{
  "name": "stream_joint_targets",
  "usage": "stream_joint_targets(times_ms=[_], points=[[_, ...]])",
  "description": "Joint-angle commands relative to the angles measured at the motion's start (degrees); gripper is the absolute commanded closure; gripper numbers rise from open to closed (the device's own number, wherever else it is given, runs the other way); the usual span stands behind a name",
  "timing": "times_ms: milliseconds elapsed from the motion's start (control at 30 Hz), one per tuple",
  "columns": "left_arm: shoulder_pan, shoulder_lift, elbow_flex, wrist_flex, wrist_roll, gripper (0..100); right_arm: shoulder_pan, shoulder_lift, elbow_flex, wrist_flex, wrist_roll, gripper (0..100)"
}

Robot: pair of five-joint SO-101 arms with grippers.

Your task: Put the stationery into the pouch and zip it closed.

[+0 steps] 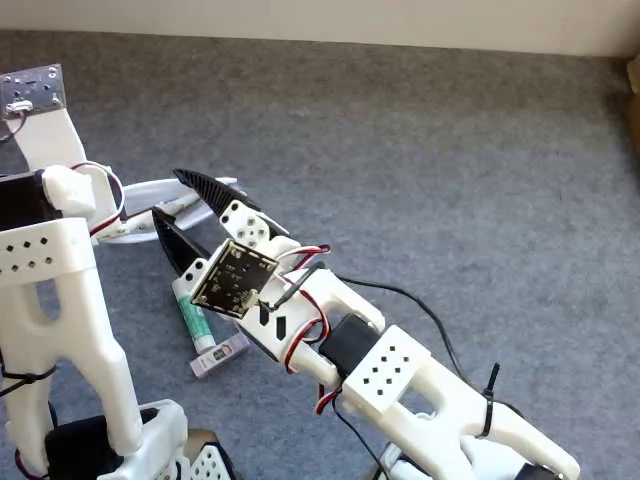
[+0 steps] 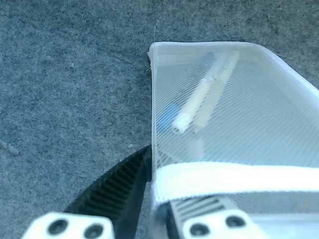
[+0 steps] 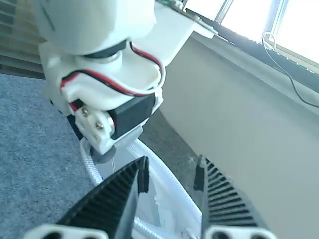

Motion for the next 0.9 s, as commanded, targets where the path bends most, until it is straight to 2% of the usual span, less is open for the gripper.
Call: stream_joint_targets(times_ms=[0, 67, 200, 333, 733, 867], points=[[0.92, 0.4, 0.04, -0.35, 0.09, 99, -2.15, -1.71, -0.48, 0.22, 0.26, 85.3], [0.92, 0.48, 0.04, -0.35, 0.09, 99, -3.65, -3.91, -0.48, 2.24, 0.35, 85.3], [0.75, 0.48, 0.13, -1.05, 0.0, 99, -7.16, -8.48, -1.01, 13.93, 0.18, 85.3], [-1.27, 0.48, 0.13, -2.29, 0.0, 99, -8.75, -12.88, -1.1, 19.47, 0.18, 85.3], [-8.4, 0.04, -0.57, -3.43, 0.09, 99, -8.57, -13.58, -1.1, 20.0, 0.0, 85.3], [-8.48, 0.04, -1.01, -3.43, 0.09, 99, -8.57, -13.67, -1.01, 21.49, -5.01, 85.4]])
